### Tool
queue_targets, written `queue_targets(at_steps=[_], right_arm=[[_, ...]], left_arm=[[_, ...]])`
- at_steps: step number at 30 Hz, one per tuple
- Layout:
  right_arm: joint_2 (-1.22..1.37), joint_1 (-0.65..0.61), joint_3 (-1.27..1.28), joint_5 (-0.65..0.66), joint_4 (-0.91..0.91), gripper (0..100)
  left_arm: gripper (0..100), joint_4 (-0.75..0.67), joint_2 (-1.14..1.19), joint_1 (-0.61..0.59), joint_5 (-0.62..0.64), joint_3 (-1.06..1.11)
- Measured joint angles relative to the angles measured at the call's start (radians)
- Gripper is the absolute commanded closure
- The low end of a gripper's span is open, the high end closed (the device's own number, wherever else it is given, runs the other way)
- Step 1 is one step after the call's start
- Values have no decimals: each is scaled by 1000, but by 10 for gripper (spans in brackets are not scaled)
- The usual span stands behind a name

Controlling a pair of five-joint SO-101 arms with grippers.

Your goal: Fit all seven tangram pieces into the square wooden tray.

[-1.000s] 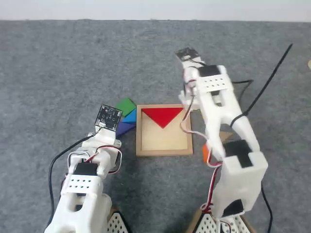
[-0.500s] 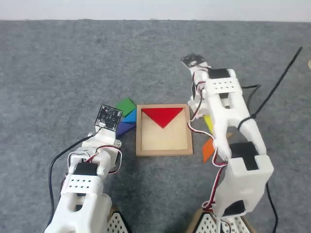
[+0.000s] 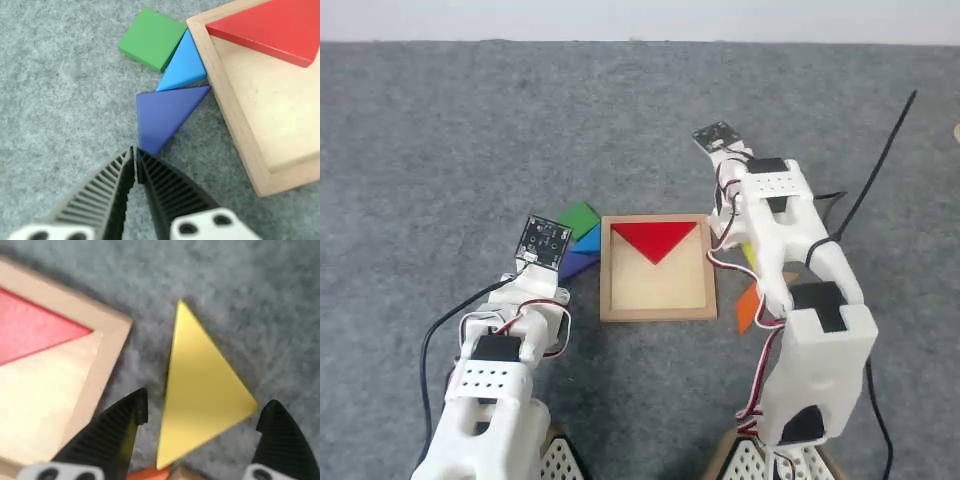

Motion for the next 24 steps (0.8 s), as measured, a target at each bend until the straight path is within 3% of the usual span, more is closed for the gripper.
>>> queue_targets(at_steps=[19, 24], right_arm=[[68, 21, -46, 6, 11, 646], [98, 21, -92, 5, 54, 584]], left_arm=[[986, 0, 0, 0, 0, 0], [986, 0, 0, 0, 0, 0]])
